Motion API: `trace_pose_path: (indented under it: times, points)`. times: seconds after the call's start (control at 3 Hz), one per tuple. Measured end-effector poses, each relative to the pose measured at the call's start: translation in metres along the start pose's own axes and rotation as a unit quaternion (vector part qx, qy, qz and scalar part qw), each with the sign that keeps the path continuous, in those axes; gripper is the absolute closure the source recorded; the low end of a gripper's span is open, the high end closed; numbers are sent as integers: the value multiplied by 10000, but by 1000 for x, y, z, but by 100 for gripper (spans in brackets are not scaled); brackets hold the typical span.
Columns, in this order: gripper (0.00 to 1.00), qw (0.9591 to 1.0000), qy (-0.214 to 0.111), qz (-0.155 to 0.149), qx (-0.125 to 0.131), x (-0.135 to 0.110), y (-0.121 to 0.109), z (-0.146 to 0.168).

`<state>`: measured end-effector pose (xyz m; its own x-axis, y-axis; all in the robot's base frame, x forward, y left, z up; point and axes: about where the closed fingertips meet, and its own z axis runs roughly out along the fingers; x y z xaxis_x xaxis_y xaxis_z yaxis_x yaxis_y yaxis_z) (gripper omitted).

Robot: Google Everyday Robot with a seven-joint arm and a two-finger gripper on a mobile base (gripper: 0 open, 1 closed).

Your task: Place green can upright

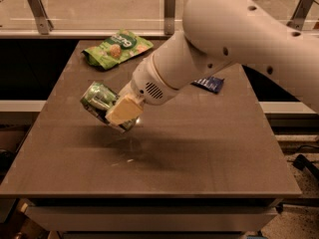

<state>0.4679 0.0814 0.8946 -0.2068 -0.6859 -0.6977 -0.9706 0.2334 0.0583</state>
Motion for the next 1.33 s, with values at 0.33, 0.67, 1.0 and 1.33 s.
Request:
trace_pose_path:
  times: [0.33, 0.67, 1.0, 1.33]
  points:
    - [100, 9987, -470, 174, 111, 0, -2, 0]
    - [100, 9941, -1048, 188, 217, -3, -11, 3]
    - [100, 9872, -1570, 140, 245, -6, -25, 7]
    - [100, 9806, -1946, 71, 241, -7, -36, 11]
